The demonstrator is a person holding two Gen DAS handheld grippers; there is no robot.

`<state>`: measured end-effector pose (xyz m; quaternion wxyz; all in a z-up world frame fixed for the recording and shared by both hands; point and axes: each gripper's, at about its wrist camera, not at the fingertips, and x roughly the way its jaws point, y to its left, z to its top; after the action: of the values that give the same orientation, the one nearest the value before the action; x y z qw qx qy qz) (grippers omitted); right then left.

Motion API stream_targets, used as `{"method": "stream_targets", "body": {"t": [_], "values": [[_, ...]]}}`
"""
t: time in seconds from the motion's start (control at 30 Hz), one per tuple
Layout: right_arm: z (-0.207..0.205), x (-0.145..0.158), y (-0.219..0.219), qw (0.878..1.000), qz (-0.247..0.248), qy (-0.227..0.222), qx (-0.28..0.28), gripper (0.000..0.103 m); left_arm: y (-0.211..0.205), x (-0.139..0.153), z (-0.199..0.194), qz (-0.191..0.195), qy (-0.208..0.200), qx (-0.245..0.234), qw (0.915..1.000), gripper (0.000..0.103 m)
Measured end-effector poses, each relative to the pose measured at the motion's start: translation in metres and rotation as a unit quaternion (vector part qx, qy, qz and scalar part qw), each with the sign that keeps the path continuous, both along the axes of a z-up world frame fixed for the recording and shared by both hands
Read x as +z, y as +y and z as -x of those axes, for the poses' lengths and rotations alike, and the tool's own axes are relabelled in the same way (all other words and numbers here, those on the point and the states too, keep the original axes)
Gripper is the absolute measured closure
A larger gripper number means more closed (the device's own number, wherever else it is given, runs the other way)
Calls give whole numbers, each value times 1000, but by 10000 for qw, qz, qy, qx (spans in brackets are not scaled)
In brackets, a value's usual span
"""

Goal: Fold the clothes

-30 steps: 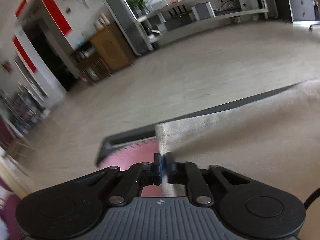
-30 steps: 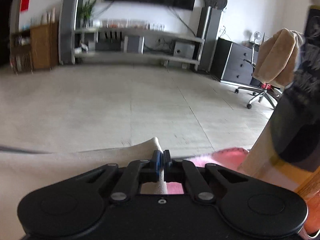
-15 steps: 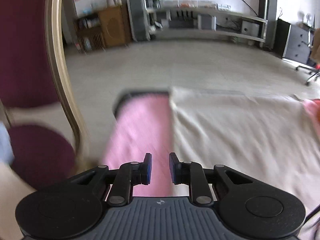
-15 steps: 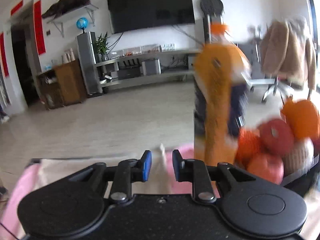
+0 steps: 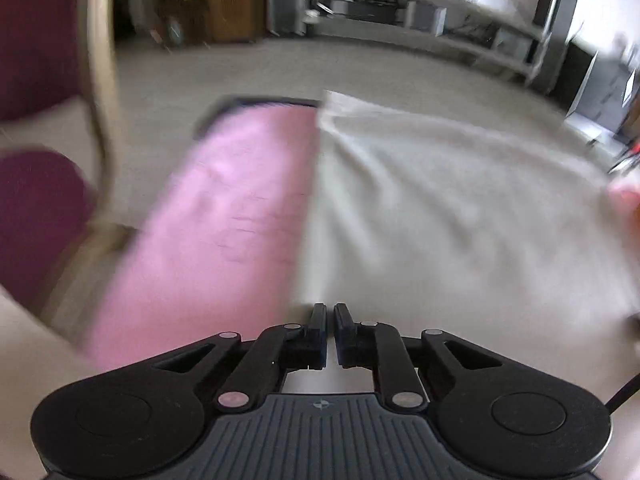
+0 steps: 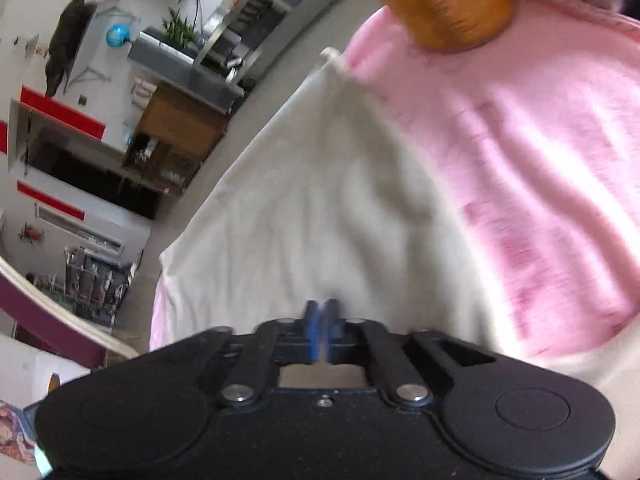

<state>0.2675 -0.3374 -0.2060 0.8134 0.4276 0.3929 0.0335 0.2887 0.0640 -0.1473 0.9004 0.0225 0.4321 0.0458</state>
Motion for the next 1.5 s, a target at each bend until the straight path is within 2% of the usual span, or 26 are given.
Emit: {"method": "stream_targets", "body": {"t": [0.07,0.1,0.13,0.17,0.23,0.33,0.4,0.5,0.57,0.6,0.67,0.73,0.77,0.8,0.87,0.93,1.07,1.13,1.17,1.2,1.3,1.4,1.5], "values": [[20,3,-20,9976,250,-28,-642,103,5,0,6,-449,-23,29,9990,90],[30,7,-28,9947,462,9,-923,103,8,0,7,-634,20,89,9979,95],[38,12,-33,9920,657,45,-1075,103,13,0,7,-700,101,152,9974,95],[42,18,-35,9897,851,73,-1151,96,17,2,9,-585,121,150,9981,94],[50,31,-36,9839,1252,126,-1272,96,21,11,19,-205,56,65,9998,94],[56,43,-32,9906,944,-72,-993,95,14,21,35,385,-39,-246,9989,94],[49,45,-13,9948,777,-218,-622,94,2,19,44,707,-2,-583,9958,88],[43,31,7,9998,181,-104,-26,91,-15,3,48,668,154,-771,9947,88],[41,18,10,9997,143,206,37,90,-14,-4,50,625,116,-738,9952,85],[44,13,6,9994,160,302,-66,99,-12,-3,52,633,116,-705,9954,84],[57,7,-12,9981,17,364,-505,103,-6,-1,57,505,160,-558,9970,84],[73,10,-31,9930,92,428,-1096,103,2,2,65,315,214,-459,9982,85],[81,16,-38,9896,209,475,-1340,103,6,4,69,223,259,-449,9984,90],[91,24,-41,9859,445,517,-1529,96,10,7,71,140,308,-472,9983,91],[109,44,-40,9797,894,489,-1726,96,15,19,79,-35,307,-399,9987,92],[125,65,-35,9800,1093,261,-1644,96,18,34,91,-159,176,-406,9989,92],[163,123,-20,9808,1523,-356,-1165,90,20,70,134,40,-61,-703,9975,91],[182,145,-10,9741,1942,-676,-944,86,19,77,154,168,-131,-784,9967,87],[192,155,-5,9693,2158,-834,-837,82,17,72,159,234,-117,-737,9969,82],[196,157,-2,9644,2346,-958,-762,78,16,67,165,300,-103,-690,9971,82],[206,148,7,9540,2703,-1104,-685,76,11,49,179,510,-41,-521,9973,82],[207,124,13,9628,2510,-726,-693,76,9,28,184,595,65,-354,9976,82],[199,114,19,9718,2268,-521,-379,77,12,26,186,674,28,-350,9971,82]]}}
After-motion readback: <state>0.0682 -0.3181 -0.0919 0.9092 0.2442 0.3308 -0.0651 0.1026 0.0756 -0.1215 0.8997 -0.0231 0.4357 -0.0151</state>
